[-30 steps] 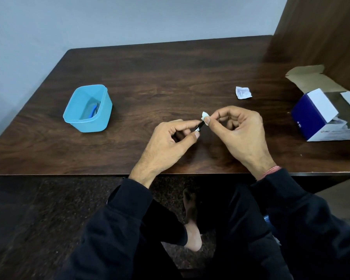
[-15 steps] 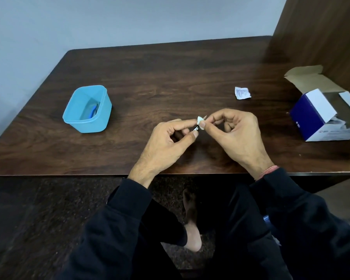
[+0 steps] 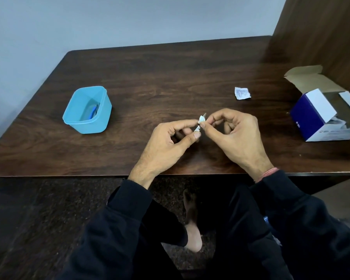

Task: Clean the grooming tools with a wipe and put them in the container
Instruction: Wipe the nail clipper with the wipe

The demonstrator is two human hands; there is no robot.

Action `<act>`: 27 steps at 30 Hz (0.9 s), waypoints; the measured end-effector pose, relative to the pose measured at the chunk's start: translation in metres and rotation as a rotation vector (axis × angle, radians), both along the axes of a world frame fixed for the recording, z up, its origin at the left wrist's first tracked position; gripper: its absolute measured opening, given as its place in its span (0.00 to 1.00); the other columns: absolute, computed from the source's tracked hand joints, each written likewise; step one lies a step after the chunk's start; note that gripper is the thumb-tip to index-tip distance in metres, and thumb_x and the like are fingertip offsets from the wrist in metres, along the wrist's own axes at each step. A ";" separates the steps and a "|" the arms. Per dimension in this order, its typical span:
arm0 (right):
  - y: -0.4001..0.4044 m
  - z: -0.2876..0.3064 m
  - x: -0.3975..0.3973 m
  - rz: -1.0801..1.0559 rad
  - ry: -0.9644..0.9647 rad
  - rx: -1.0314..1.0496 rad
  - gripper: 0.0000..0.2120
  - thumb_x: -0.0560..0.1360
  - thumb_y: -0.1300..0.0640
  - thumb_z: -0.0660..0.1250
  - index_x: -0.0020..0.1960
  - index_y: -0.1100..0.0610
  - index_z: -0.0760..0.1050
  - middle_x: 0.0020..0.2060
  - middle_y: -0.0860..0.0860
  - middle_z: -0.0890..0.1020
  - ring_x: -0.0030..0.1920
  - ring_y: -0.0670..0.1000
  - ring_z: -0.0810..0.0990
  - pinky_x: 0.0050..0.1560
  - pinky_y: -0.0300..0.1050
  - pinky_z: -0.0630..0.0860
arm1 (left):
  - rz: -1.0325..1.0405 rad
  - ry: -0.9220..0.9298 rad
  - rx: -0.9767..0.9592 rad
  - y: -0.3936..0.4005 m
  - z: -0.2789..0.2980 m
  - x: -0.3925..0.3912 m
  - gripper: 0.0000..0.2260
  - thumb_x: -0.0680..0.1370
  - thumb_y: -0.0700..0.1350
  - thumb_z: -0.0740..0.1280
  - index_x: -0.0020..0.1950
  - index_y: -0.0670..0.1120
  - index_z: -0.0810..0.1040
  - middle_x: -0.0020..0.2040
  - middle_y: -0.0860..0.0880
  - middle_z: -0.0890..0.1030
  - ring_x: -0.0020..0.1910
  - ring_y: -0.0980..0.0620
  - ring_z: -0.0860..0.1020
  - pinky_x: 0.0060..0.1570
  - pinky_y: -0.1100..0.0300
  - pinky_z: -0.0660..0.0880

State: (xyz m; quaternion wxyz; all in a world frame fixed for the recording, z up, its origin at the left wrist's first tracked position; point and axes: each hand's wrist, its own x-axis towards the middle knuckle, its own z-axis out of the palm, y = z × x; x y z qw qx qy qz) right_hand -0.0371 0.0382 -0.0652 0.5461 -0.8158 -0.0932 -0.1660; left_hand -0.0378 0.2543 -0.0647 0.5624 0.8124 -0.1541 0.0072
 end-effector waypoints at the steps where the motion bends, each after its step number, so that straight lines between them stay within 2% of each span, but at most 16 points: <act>1: 0.000 0.000 0.000 -0.012 -0.015 -0.007 0.05 0.78 0.55 0.82 0.46 0.51 0.86 0.31 0.37 0.81 0.25 0.46 0.63 0.30 0.37 0.62 | 0.006 0.011 -0.015 -0.001 0.001 0.000 0.12 0.84 0.44 0.76 0.66 0.56 0.88 0.44 0.53 0.88 0.40 0.49 0.83 0.50 0.57 0.81; 4: 0.001 0.001 0.000 -0.039 -0.046 -0.009 0.06 0.80 0.54 0.80 0.46 0.51 0.84 0.27 0.42 0.76 0.25 0.47 0.66 0.31 0.38 0.64 | 0.082 0.052 -0.075 -0.004 0.002 -0.001 0.10 0.82 0.45 0.79 0.63 0.54 0.89 0.46 0.55 0.91 0.38 0.52 0.83 0.50 0.49 0.84; 6: 0.001 0.001 0.000 -0.022 -0.056 -0.004 0.06 0.80 0.55 0.79 0.47 0.51 0.82 0.28 0.42 0.77 0.25 0.48 0.69 0.31 0.37 0.65 | 0.133 0.066 -0.109 -0.006 0.002 -0.001 0.08 0.82 0.46 0.79 0.61 0.52 0.91 0.48 0.54 0.92 0.38 0.46 0.86 0.48 0.48 0.85; 8: 0.001 0.000 -0.001 -0.020 -0.063 -0.015 0.06 0.80 0.55 0.79 0.47 0.51 0.82 0.28 0.42 0.77 0.25 0.49 0.69 0.31 0.36 0.65 | 0.164 0.069 -0.137 -0.007 0.002 -0.001 0.07 0.82 0.45 0.79 0.60 0.49 0.91 0.50 0.52 0.92 0.43 0.39 0.89 0.49 0.46 0.86; 11: 0.000 -0.003 -0.001 -0.008 -0.066 -0.013 0.06 0.78 0.57 0.81 0.48 0.52 0.85 0.31 0.38 0.81 0.25 0.47 0.68 0.32 0.33 0.65 | 0.183 0.068 -0.149 -0.007 0.001 -0.001 0.07 0.83 0.44 0.78 0.60 0.49 0.92 0.51 0.52 0.92 0.46 0.39 0.90 0.54 0.40 0.87; 15: 0.002 -0.005 0.000 -0.015 -0.079 0.020 0.05 0.78 0.57 0.81 0.53 0.51 0.88 0.43 0.42 0.89 0.28 0.52 0.73 0.33 0.36 0.69 | 0.187 0.061 -0.140 -0.007 0.001 -0.002 0.08 0.85 0.43 0.75 0.62 0.48 0.91 0.51 0.52 0.92 0.43 0.46 0.90 0.59 0.45 0.87; 17: 0.002 -0.005 0.001 -0.059 -0.092 0.026 0.06 0.78 0.57 0.81 0.55 0.51 0.89 0.44 0.42 0.89 0.29 0.53 0.74 0.34 0.36 0.71 | 0.188 0.043 -0.142 -0.006 0.002 -0.002 0.08 0.86 0.42 0.74 0.64 0.48 0.90 0.53 0.53 0.92 0.44 0.47 0.90 0.62 0.47 0.86; 21: 0.002 -0.006 0.001 -0.121 -0.129 0.032 0.09 0.79 0.57 0.81 0.59 0.51 0.90 0.46 0.42 0.90 0.30 0.52 0.77 0.35 0.39 0.75 | 0.193 0.045 -0.164 -0.005 0.002 -0.001 0.09 0.86 0.42 0.74 0.65 0.48 0.90 0.53 0.53 0.92 0.46 0.48 0.90 0.65 0.43 0.84; 23: 0.002 -0.007 0.001 -0.128 -0.158 0.016 0.09 0.79 0.58 0.81 0.58 0.51 0.90 0.47 0.42 0.90 0.30 0.47 0.76 0.36 0.36 0.74 | 0.195 0.049 -0.164 -0.006 0.002 -0.002 0.08 0.86 0.42 0.74 0.64 0.48 0.90 0.53 0.53 0.92 0.46 0.48 0.90 0.66 0.43 0.84; 27: 0.005 -0.008 -0.001 -0.098 -0.268 -0.139 0.07 0.79 0.60 0.81 0.57 0.54 0.91 0.44 0.36 0.85 0.31 0.46 0.75 0.38 0.29 0.70 | 0.159 0.059 -0.147 -0.005 0.003 -0.003 0.09 0.86 0.41 0.74 0.64 0.49 0.90 0.53 0.53 0.92 0.47 0.47 0.90 0.65 0.44 0.85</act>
